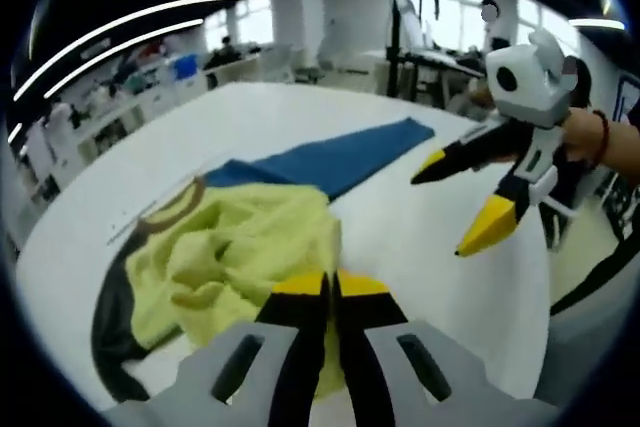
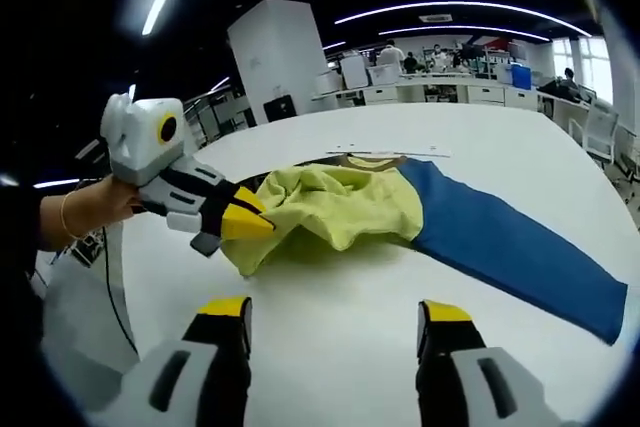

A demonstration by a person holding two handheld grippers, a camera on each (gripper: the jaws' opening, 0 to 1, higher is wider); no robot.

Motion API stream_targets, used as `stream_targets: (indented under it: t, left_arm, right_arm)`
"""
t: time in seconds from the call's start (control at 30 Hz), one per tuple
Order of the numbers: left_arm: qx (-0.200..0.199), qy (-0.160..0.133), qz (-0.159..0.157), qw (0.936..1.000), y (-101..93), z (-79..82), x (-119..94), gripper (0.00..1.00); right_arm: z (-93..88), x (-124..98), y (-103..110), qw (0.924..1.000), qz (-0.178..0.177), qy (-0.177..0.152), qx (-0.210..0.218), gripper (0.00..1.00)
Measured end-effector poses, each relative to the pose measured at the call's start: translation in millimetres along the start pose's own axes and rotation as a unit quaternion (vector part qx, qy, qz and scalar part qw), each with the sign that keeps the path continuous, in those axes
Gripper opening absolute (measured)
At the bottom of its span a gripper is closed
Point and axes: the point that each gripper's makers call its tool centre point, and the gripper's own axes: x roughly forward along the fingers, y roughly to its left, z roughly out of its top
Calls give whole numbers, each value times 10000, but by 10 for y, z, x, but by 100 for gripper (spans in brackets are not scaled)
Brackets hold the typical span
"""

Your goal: Fold the garment on the visible template until the final outline fits inside the template.

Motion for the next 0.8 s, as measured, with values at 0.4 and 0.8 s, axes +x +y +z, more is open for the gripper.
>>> stream_targets:
  t: [0.4,0.8]
  left_arm:
    - [-500,-236,-86,9984,-277,203,154,0]
    - [-703,-344,-187,9968,-457,264,245,0]
  right_arm:
    - [-82,-59,224,9992,286,-73,263,56]
    - [-24,20,401,9968,545,-185,554,35]
